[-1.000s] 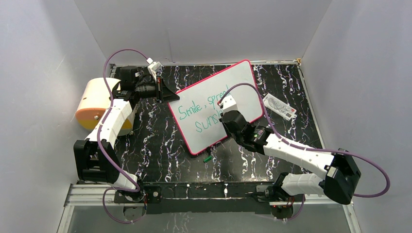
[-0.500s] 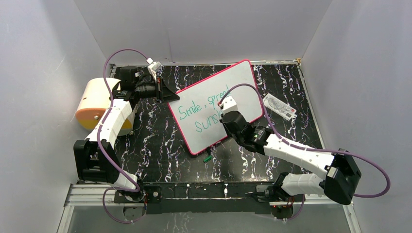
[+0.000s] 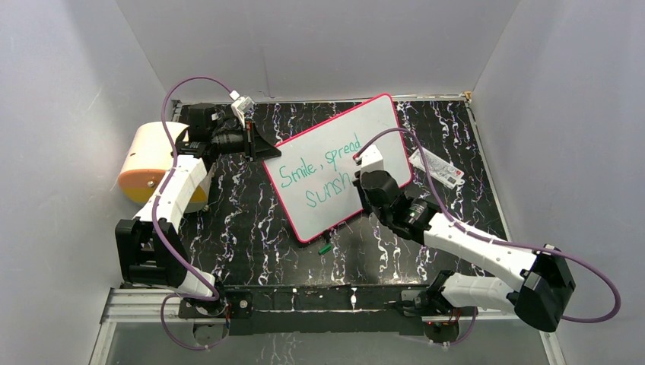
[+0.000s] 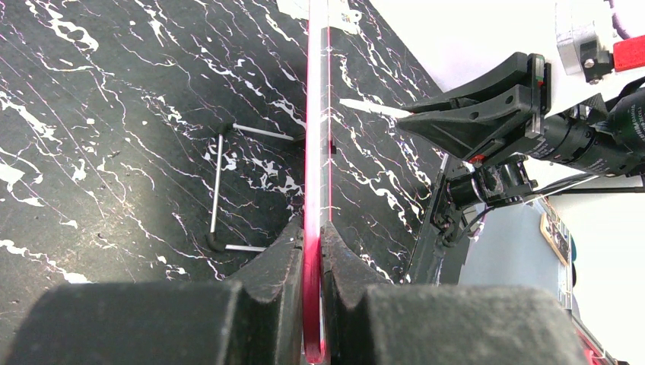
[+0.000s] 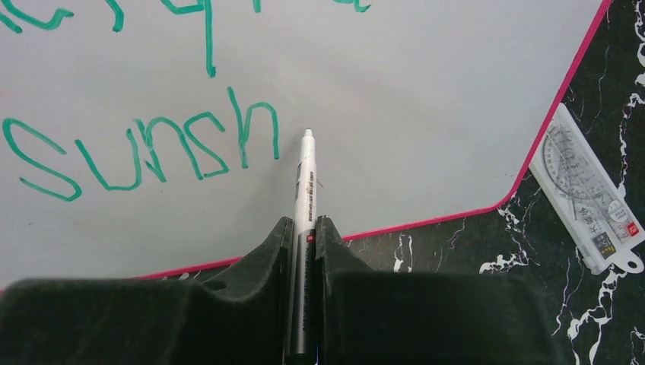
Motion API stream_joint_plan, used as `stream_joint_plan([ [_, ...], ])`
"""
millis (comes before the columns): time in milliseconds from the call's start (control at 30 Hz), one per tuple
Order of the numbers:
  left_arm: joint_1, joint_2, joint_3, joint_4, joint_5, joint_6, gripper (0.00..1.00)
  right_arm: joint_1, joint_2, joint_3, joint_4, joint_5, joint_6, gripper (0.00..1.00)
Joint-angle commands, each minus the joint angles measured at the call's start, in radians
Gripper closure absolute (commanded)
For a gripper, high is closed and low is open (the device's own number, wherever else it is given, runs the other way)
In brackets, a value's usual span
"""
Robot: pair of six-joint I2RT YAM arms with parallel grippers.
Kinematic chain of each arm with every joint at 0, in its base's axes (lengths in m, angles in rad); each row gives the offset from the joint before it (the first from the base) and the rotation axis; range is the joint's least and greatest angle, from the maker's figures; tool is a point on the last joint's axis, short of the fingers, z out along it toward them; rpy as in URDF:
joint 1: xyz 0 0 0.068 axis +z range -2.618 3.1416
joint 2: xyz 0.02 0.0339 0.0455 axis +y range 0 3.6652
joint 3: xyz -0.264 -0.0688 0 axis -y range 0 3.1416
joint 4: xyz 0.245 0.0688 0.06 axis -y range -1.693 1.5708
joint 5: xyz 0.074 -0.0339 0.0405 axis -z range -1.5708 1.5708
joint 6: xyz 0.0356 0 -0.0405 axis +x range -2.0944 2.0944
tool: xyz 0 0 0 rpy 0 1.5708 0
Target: Write a sentence on the whiteboard
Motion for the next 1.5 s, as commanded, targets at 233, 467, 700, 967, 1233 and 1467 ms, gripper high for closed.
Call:
stream_joint_plan([
  [233,-0.017,0.006,-0.032,-0.066,-0.057,0.036,1.0,-0.029,-0.004,0.006,0.135,-0.046,-0.036,1.0],
  [467,-0.017,0.006,-0.032,-0.065,-0.057,0.037,1.0,-0.034,0.017,0.015,0.153,-0.05,-0.043,1.0],
  [700,-0.017,0.006,-0.033,-0.065,-0.057,0.037,1.0,-0.045,0.036,0.021,0.169,-0.062,-0.047,1.0],
  [967,-0.018,0.006,-0.032,-0.065,-0.057,0.038,1.0,-0.051,0.057,0.024,0.204,-0.082,-0.048,1.0],
  [1233,-0.017,0.006,-0.032,-0.065,-0.059,0.038,1.0,-0.054,0.064,0.032,0.182,-0.092,-0.042,1.0],
  [1467,-0.017,0.008,-0.032,-0.064,-0.062,0.037,1.0,-0.054,0.007,0.004,0.132,-0.062,-0.032,1.0],
])
